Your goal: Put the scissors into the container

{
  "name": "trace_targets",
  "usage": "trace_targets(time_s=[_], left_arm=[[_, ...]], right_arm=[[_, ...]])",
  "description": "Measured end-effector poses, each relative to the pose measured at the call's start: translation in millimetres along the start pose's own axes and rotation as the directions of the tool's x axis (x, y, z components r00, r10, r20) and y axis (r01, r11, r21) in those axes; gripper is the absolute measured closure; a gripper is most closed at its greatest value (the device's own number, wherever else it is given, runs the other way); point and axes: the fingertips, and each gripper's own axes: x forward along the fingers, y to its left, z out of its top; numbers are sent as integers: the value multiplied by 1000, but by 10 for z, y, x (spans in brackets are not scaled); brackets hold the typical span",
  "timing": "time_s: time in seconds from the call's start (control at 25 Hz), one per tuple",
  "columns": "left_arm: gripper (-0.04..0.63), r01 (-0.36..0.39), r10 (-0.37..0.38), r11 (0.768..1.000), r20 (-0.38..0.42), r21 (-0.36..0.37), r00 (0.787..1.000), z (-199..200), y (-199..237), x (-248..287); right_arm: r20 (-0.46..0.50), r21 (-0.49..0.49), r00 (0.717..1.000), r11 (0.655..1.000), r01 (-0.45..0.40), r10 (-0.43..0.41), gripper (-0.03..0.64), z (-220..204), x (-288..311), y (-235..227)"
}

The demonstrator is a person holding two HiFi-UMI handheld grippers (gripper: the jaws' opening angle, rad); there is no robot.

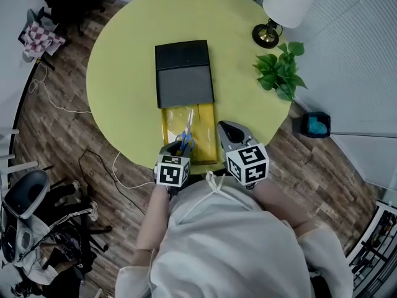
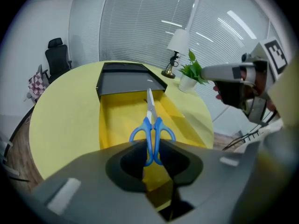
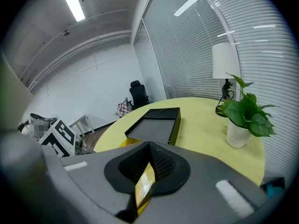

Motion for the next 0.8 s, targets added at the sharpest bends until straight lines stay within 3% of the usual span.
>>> trace_targets(time_s=[0.12,0.48,0.8], left_arm=[[509,17,-17,1000,-57,-3,998,-78,-26,78],[508,37,-17,994,-198,99,980,-229,-88,277],[506,49,-22,991,-212,123,977,-236,-131,281]], right_arm=[[-5,5,1000,1000,4,-4,617,-24,-3,-17],[-13,20,999,999,39,-39,617,-111,-79,-145],[-18,19,999,999,47,-46,617,-161,-135,-152]])
